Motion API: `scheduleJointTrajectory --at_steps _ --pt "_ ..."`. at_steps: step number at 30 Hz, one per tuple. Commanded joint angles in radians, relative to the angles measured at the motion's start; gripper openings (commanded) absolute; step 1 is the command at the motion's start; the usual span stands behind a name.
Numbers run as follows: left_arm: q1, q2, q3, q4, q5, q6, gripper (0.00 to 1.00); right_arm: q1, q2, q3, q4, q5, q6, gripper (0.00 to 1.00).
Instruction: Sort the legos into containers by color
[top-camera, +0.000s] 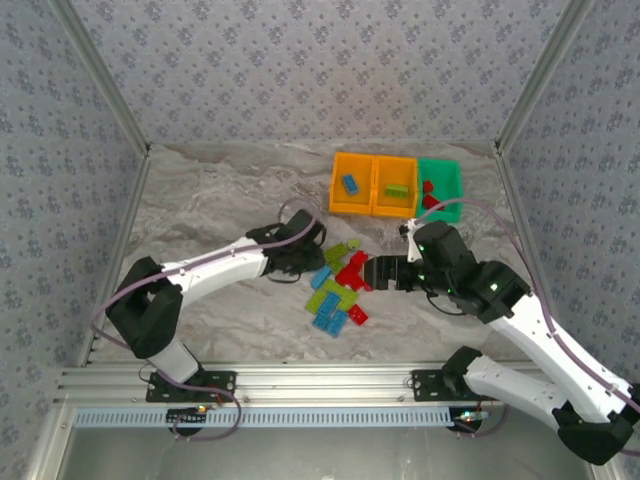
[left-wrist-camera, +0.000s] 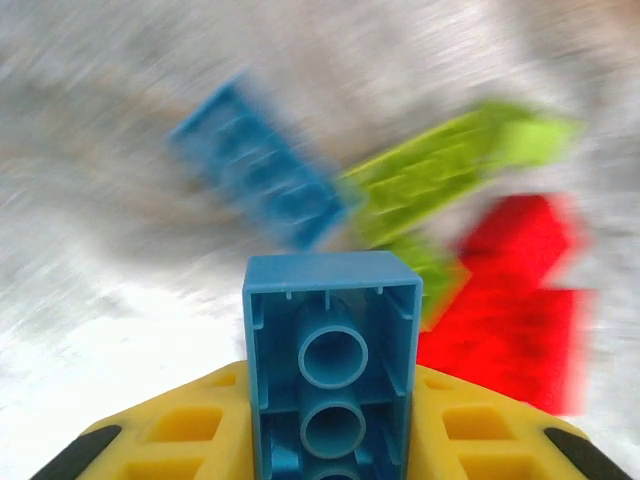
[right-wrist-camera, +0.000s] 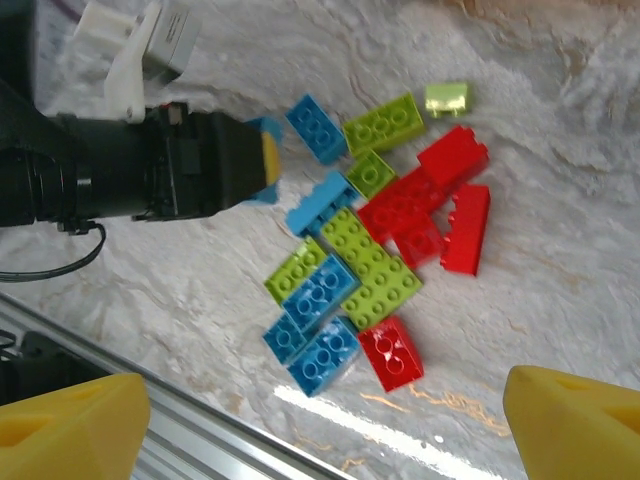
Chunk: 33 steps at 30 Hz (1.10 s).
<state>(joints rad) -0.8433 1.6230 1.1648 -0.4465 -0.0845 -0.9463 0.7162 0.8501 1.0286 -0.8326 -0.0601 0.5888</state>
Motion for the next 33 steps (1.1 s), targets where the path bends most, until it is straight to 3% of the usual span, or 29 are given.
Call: scheduleJointTrajectory --at_steps 1,12,15,19,25,28,30,33 --pt "0.003 0.096 0.229 0.011 -0.092 0.139 0.28 0.003 -0.057 -0.008 0.058 0.059 0.024 0.95" --pt "0.111 0.793 1.217 -0.249 -0.195 0.337 0.30 0.026 -0.209 -0.054 -0.058 0.103 0.137 0.95" --pt "0.124 0.936 1.453 -0.314 -0.180 0.353 0.37 0.028 -0.258 -0.073 -0.073 0.122 0.159 0.95" --pt "0.134 1.028 1.619 -0.343 -0.159 0.357 0.49 0.028 -0.270 -0.066 -0.093 0.118 0.163 0.95" --pt "0.127 0.951 1.606 -0.407 -0.128 0.410 0.55 0.028 -0.267 -0.062 -0.112 0.135 0.153 0.95" --pt "0.111 0.825 1.481 -0.402 -0.092 0.461 0.54 0.029 -0.250 -0.064 -0.112 0.139 0.148 0.95" --pt "0.088 0.638 1.199 -0.257 -0.068 0.504 0.54 0.029 -0.231 -0.071 -0.120 0.151 0.146 0.95" --pt "0.058 0.299 0.669 0.089 -0.047 0.516 0.54 0.030 -0.193 -0.099 -0.116 0.160 0.138 0.95"
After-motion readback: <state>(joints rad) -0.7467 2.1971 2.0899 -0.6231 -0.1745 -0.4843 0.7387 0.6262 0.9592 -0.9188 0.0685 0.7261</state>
